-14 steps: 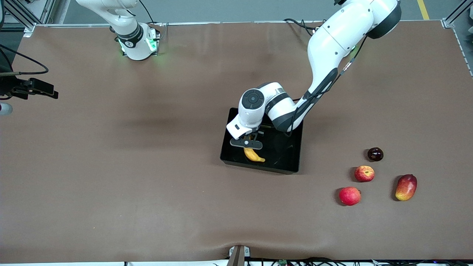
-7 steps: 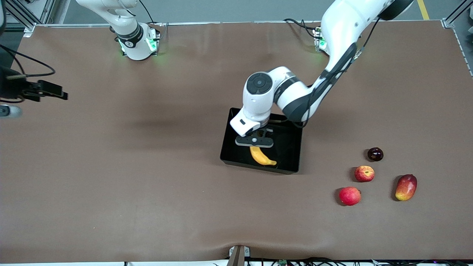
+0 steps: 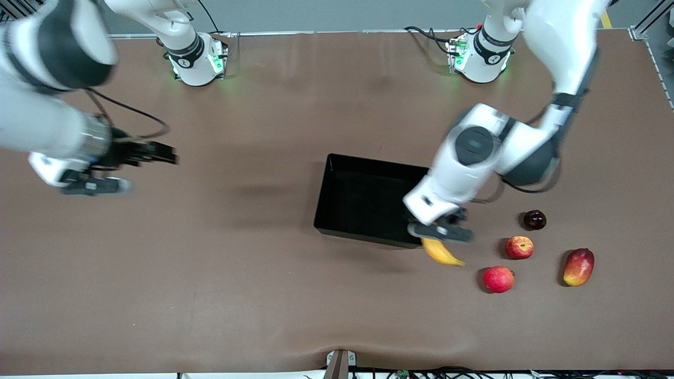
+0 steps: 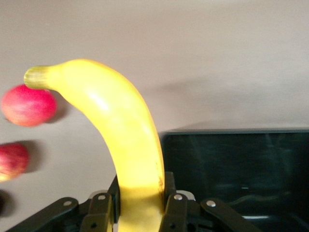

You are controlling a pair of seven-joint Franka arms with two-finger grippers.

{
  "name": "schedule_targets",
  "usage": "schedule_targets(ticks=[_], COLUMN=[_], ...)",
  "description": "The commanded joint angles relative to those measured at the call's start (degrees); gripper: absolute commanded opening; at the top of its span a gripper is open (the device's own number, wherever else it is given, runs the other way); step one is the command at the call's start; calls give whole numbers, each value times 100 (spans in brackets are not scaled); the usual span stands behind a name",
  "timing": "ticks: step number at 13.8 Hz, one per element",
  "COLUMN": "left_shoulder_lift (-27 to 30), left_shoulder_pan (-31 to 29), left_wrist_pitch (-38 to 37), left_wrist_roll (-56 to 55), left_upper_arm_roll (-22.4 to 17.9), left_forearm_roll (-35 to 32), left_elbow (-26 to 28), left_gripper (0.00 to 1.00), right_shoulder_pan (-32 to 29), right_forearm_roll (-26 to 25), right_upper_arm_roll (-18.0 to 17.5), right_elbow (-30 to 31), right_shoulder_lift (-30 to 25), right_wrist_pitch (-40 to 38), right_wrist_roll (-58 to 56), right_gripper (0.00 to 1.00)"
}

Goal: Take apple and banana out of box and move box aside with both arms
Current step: 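Place the banana beside the apples while the right gripper reaches the tray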

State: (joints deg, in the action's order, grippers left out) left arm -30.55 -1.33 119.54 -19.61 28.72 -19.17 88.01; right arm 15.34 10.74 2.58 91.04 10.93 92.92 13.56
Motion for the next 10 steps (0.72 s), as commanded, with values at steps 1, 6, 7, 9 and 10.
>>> schedule_targets(ticks=[1,6,7,9,10], left_shoulder_lift=[-4,-398,-478,-723,-899], left_shoulder_pan=[-568,-1763,-1948,-2221,-2353], left_wrist_pitch=[-53,-1,8,78,166], left_wrist_roll=[1192,3768,4094,4814,5175], left_upper_arm_roll=[28,2,2,2,2], left_forearm_roll=[133,124,124,115,115], left_elbow=[50,-73,-108,-204,-318], left_gripper=[0,0,0,0,0], right_shoulder_pan=[599,1628,1795,2138,2261], right_forearm_roll=[77,68,68,42,-2], right_upper_arm_roll=[58,67,67,76,67], right_elbow=[-60,-60,-60,-77,-86], right_shoulder_lift=[435,1332,1507,1859,1982], right_wrist_pitch=[576,1868,2123,2563,2739], right_wrist_roll=[838,1614,1701,2113,2411], right_gripper=[100,100,100,100,100])
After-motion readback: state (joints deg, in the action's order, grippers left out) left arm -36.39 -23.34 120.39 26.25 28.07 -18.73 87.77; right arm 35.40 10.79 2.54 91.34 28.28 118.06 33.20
